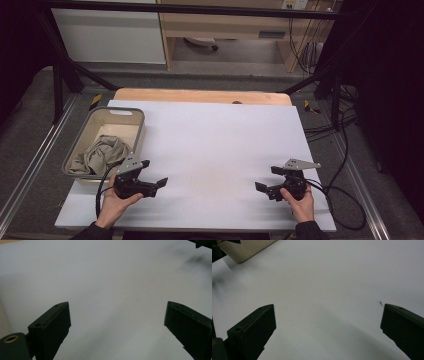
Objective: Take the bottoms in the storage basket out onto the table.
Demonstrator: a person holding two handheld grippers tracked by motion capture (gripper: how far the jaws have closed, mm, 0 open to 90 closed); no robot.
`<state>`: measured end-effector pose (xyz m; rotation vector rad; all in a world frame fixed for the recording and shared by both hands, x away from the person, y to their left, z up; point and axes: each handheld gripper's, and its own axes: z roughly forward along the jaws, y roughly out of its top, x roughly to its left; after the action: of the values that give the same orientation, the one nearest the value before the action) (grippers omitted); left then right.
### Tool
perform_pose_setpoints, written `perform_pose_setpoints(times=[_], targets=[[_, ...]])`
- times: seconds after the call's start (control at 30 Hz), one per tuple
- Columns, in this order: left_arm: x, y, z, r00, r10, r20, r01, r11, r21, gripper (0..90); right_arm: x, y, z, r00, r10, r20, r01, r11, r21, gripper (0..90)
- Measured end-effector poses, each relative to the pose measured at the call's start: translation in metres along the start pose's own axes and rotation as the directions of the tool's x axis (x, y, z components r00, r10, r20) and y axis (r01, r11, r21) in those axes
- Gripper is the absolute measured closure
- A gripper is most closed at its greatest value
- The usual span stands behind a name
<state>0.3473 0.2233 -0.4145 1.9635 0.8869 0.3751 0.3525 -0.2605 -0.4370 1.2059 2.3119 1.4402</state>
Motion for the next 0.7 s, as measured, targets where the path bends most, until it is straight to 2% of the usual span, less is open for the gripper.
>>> perform_pose_setpoints(times=[0.7], targets=[[-0.0030,0.0064,-0.0045,0.9999,0.008,0.012,-0.008,1.0000,0.004,7.1,0.0000,0.0002,-0.0012,1.0000,-0.004,-0.001,0.004,1.000,0.002,0.6]])
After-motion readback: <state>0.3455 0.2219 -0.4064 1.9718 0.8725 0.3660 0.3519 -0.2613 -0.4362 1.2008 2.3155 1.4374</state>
